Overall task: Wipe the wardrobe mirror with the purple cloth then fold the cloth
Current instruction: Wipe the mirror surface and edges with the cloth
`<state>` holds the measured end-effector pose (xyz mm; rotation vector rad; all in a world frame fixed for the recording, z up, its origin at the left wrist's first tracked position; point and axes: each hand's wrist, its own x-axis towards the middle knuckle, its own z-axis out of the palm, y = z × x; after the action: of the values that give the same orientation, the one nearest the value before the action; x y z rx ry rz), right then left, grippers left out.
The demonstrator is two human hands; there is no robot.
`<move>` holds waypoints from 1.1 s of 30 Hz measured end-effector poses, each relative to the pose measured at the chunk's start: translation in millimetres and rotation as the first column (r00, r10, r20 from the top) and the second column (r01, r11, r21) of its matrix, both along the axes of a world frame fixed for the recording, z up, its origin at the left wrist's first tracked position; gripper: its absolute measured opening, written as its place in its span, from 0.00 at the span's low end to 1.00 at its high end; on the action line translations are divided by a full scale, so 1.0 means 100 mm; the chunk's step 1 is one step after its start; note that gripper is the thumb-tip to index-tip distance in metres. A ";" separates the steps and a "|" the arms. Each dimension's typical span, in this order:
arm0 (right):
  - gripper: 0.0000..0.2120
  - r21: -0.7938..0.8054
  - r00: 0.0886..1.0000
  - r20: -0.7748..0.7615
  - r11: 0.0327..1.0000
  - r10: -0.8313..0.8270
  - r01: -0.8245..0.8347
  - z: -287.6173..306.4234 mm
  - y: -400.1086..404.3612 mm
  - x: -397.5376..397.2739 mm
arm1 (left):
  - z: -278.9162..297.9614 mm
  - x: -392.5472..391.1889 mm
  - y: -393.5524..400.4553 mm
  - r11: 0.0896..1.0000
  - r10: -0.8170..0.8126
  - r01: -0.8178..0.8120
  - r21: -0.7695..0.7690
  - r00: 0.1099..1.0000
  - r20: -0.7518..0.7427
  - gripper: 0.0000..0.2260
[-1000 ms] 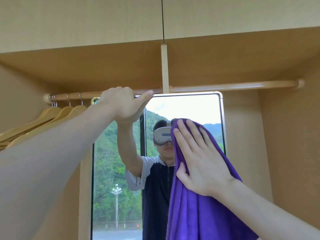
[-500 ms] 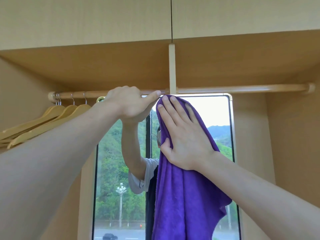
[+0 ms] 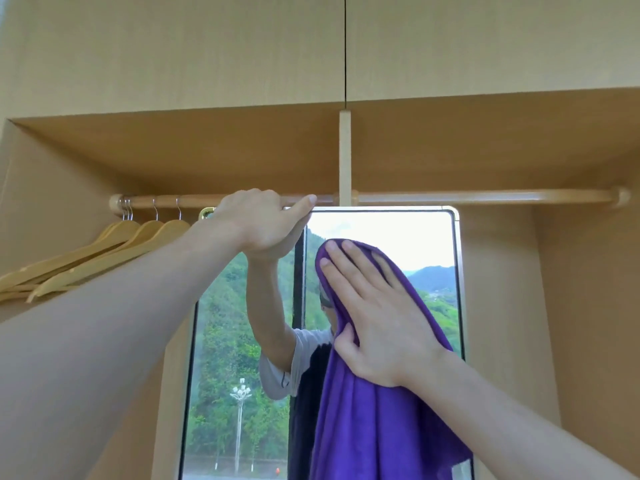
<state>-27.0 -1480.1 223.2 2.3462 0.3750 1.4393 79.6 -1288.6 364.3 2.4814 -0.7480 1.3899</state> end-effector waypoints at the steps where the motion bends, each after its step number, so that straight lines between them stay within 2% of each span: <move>1: 0.42 0.020 1.000 0.028 1.000 -0.013 0.013 0.09 -0.01 -0.02 | 0.00 0.00 0.00 1.000 0.004 -0.004 -0.002 1.000 0.004 0.46; 8: 0.42 0.049 0.999 0.050 0.999 -0.017 0.014 0.35 0.22 0.07 | 0.00 0.02 0.01 1.000 -0.005 0.006 -0.005 1.000 0.019 0.43; 14: 0.40 -0.171 0.995 -0.092 0.984 0.028 -0.044 0.19 0.34 0.16 | -0.01 0.05 0.01 0.999 -0.050 0.049 0.012 0.997 0.060 0.43; 18: 0.40 -0.212 0.991 -0.130 0.976 0.024 -0.051 0.16 0.15 0.08 | -0.02 0.06 0.06 0.998 -0.050 0.048 0.030 0.994 0.096 0.40; 20: 0.41 -0.188 0.994 -0.105 0.981 0.019 -0.038 0.21 0.05 0.00 | 0.00 0.07 0.10 0.993 -0.104 0.097 0.064 0.989 0.104 0.37; 24: 0.41 -0.089 0.999 -0.034 0.996 -0.005 0.002 0.32 -0.03 -0.07 | 0.08 0.06 0.32 0.952 -0.261 0.257 0.169 0.965 0.005 0.25; 28: 0.42 -0.026 0.998 0.010 0.998 -0.057 0.057 0.46 0.12 0.01 | 0.10 0.25 0.70 0.965 -0.165 0.138 0.224 0.980 0.107 0.29; 33: 0.42 -0.008 0.995 0.026 0.995 -0.099 0.099 0.44 0.39 0.16 | -0.08 0.43 0.72 0.971 -0.206 0.179 0.158 0.963 0.175 0.26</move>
<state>-10.9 -1441.3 266.8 2.3029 0.2537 1.4169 122.5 -1216.4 356.7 2.3200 -1.1332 1.5650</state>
